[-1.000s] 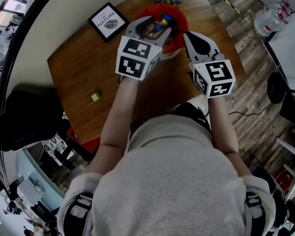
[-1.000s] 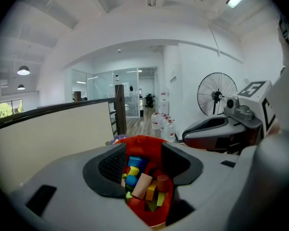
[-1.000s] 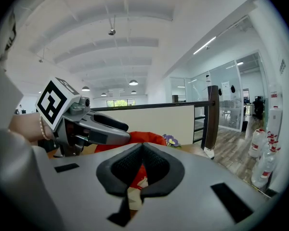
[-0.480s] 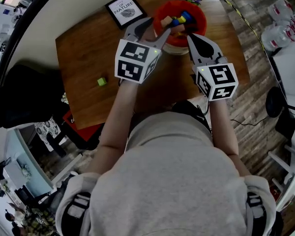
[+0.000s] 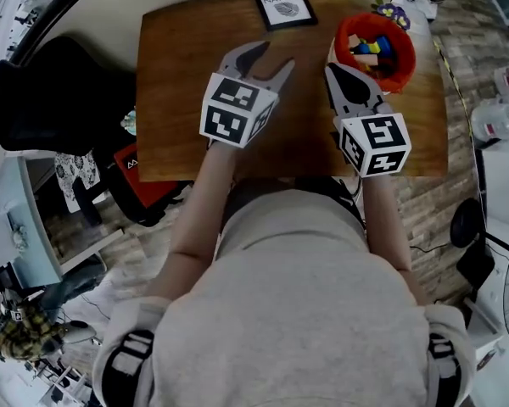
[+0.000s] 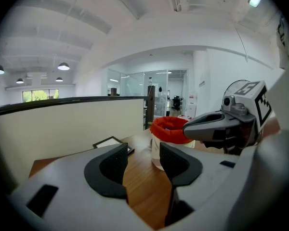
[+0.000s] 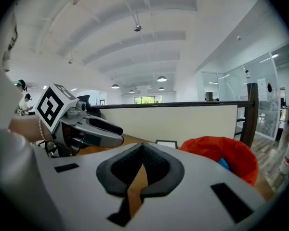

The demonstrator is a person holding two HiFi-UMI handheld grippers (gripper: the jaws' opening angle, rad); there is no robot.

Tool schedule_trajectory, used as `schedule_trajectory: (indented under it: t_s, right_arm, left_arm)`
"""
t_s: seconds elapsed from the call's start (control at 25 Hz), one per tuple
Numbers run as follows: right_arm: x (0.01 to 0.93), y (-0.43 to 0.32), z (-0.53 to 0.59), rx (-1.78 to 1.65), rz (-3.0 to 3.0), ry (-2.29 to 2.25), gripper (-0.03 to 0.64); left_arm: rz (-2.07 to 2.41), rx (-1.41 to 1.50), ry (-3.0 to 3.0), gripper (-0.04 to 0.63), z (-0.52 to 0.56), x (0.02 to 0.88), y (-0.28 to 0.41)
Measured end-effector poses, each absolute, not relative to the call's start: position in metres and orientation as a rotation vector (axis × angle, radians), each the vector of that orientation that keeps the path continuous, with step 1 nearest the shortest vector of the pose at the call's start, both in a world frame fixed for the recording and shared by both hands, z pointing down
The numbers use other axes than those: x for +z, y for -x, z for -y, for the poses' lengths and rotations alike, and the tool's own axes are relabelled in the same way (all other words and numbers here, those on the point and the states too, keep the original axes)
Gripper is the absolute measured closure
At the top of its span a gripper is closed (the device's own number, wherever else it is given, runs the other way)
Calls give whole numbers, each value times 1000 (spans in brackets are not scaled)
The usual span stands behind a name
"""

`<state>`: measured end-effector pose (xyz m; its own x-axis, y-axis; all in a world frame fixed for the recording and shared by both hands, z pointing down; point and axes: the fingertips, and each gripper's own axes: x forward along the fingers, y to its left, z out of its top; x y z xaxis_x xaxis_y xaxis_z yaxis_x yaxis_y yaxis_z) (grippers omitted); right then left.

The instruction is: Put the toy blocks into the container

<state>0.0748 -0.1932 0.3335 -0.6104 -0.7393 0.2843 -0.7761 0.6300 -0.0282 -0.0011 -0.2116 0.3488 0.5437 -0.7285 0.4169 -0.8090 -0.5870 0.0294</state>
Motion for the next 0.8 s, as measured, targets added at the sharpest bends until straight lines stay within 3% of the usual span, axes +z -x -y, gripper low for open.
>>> schedule_trajectory:
  t_s: [0.44,0.8]
  right_arm:
    - [362,41,176,246,2656,-978,606]
    - [409,89,161,375,2587,-928,606]
  left_arm:
    - [1426,555,-2358,388,176,386,116]
    - [1331,646,-2249,380,153,447,160]
